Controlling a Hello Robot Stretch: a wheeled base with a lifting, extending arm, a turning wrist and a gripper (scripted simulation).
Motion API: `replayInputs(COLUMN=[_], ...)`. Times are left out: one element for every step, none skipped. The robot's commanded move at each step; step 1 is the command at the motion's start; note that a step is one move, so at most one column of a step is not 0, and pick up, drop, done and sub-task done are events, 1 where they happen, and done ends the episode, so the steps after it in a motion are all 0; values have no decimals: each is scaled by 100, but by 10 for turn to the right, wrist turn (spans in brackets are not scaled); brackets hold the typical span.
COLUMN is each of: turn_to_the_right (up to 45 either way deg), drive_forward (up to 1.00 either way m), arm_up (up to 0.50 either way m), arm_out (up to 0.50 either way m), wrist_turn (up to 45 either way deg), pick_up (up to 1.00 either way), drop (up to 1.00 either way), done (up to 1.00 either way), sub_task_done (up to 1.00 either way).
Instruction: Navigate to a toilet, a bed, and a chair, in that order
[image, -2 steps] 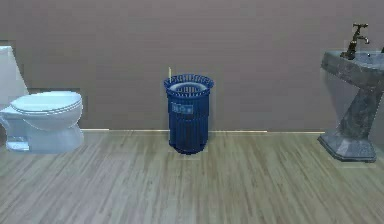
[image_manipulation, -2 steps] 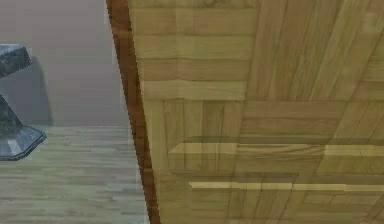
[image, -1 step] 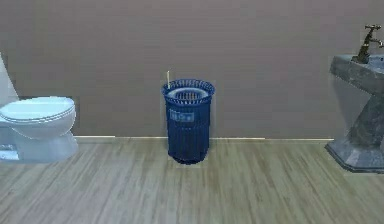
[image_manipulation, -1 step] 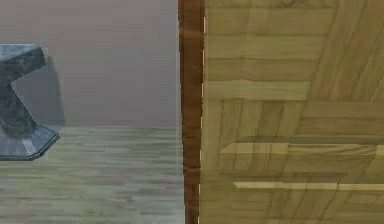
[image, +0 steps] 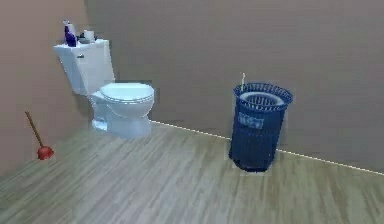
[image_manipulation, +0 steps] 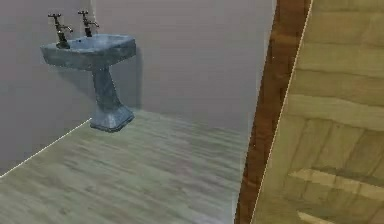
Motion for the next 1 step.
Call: replayInputs(turn_to_the_right=[0], drive_forward=[100], arm_up=[0], arm_out=[0], wrist_turn=[0], pick_up=[0], drop=[0], done=[0], sub_task_done=[0])
